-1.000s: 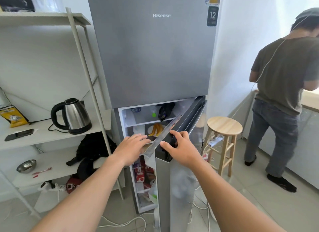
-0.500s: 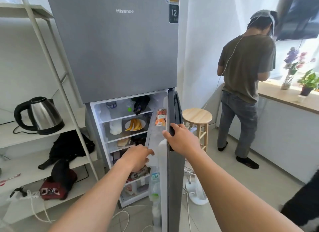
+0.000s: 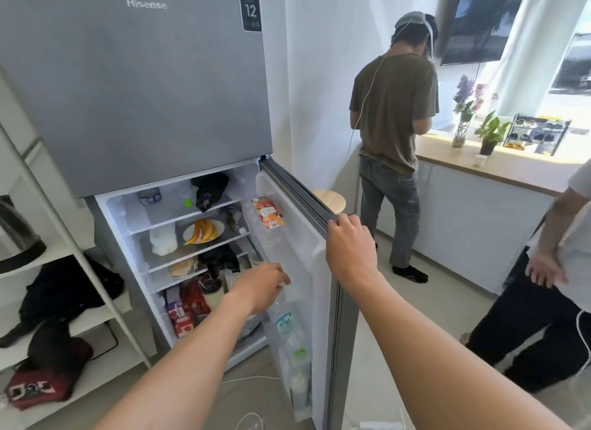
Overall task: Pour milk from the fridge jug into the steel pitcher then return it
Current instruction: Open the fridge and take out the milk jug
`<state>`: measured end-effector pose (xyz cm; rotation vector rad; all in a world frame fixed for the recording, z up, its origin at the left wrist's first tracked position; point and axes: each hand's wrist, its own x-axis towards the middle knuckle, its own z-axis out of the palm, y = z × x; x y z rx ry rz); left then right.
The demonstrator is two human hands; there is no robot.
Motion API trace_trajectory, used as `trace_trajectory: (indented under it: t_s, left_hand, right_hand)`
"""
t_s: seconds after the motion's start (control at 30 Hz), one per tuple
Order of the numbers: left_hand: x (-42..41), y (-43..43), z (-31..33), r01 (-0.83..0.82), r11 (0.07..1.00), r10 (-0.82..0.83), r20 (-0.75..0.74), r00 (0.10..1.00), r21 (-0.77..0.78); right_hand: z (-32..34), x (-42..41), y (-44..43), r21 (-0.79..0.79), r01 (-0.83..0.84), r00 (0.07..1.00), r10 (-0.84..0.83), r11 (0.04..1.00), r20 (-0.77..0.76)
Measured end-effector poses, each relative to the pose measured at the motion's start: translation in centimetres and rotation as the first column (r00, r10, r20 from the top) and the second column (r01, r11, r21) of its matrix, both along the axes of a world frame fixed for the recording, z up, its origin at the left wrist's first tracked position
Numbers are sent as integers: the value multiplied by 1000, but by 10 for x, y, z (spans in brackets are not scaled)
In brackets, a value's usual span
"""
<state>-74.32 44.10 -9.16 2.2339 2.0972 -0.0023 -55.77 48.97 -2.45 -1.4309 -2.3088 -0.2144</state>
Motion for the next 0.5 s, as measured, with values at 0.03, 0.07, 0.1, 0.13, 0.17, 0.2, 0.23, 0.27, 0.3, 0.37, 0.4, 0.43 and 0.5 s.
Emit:
trace_trajectory:
  t_s: [0.03, 0.07, 0.1, 0.13, 0.17, 0.2, 0.23, 0.27, 0.3, 0.37, 0.4, 0.43, 0.5]
  left_hand:
    - [6, 3, -1, 11, 1000, -11, 8, 1000, 2]
    - [13, 6, -2, 27, 1000, -27, 15, 1000, 0]
    - [19, 9, -3, 39, 999, -39, 19, 999, -3]
    - [25, 11, -4, 50, 999, -50, 21, 999, -7]
    - [32, 14, -5, 60, 998, -60, 18, 998, -12]
    - [37, 16, -6, 68, 998, -68, 14, 998, -13]
    - [43, 18, -8, 77, 997, -76, 7, 997, -16]
    - [48, 19, -9, 82, 996, -82, 3, 997, -16]
    - [54, 21, -11, 84, 996, -84, 0, 997, -18]
    - [65, 23, -16, 73, 997, -73, 4, 997, -16]
    - [71, 23, -18, 63, 998, -63, 11, 998, -13]
    - [74, 24, -21, 53, 999, -53, 24, 998, -10]
    - [79, 26, -24, 40, 999, -39, 46, 998, -15]
  right_hand:
    - [-1, 6, 3, 0, 12, 1000, -12, 1000, 4]
    - [-4, 13, 5, -9, 25, 1000, -25, 1000, 2]
    - [-7, 18, 8, -26, 38, 999, -38, 999, 7]
    - [-11, 23, 10, -47, 55, 998, -54, 997, 15]
    - [-16, 29, 12, -62, 69, 997, -68, 996, 20]
    - [-19, 33, 13, -77, 76, 997, -76, 994, 0]
    - [-21, 38, 15, -99, 79, 996, -83, 992, -33]
    - [-22, 42, 16, -130, 77, 994, -86, 988, -63]
    - [-23, 46, 18, -156, 74, 994, -86, 985, -67]
    - [-23, 54, 24, -179, 82, 995, -89, 980, -34]
    - [-21, 56, 26, -190, 85, 996, -91, 978, -25]
    - [-20, 58, 28, -208, 90, 995, -96, 974, -21]
    - [-17, 60, 29, -245, 112, 993, -117, 963, -9]
